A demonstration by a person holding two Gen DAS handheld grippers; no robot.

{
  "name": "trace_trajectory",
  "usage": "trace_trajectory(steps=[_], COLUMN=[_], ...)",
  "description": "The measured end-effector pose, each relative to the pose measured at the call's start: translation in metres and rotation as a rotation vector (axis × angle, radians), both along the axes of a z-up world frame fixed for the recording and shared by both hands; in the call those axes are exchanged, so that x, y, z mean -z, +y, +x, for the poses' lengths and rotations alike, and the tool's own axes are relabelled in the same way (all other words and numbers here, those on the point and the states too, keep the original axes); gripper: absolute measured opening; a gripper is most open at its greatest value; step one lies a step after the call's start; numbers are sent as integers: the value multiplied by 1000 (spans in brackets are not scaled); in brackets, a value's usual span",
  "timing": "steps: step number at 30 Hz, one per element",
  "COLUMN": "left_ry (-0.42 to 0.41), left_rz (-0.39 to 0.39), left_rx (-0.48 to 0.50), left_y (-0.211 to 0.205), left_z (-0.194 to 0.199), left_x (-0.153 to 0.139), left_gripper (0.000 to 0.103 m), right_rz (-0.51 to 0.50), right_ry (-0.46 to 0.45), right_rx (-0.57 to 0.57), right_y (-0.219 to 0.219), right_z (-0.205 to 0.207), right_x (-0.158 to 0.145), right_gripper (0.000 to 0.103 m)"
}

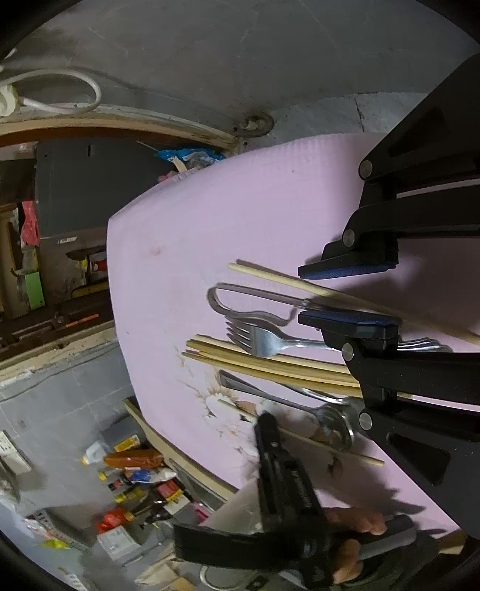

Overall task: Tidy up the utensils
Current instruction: 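Lift the skewers off the table with both tools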

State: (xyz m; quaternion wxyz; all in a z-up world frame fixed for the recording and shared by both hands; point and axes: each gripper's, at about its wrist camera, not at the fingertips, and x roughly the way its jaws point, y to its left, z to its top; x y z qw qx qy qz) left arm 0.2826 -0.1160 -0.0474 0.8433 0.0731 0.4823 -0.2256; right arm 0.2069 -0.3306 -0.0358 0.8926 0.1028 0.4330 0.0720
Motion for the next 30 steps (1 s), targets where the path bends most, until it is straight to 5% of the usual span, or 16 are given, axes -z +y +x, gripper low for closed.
trace_trajectory(steps=[13,18,26,30], left_ry=[43,51,-69,-182], left_rz=[-19,-87,-190,-304], left_rx=[-4,-13,-21,-47], left_y=[2,9,24,40], left_z=[7,-1,-43,-66], left_x=[1,-2,-23,-44], left_gripper=[6,2,2,2], right_rz=[-48,-22,66,87], right_ry=[49,41,-129,-255], right_rx=[26,31,18,-1], right_y=[-2,-7,-1,9], right_z=[35,30,-12,-35], right_x=[11,6,-17,-34], right_gripper=[14,2,2,2])
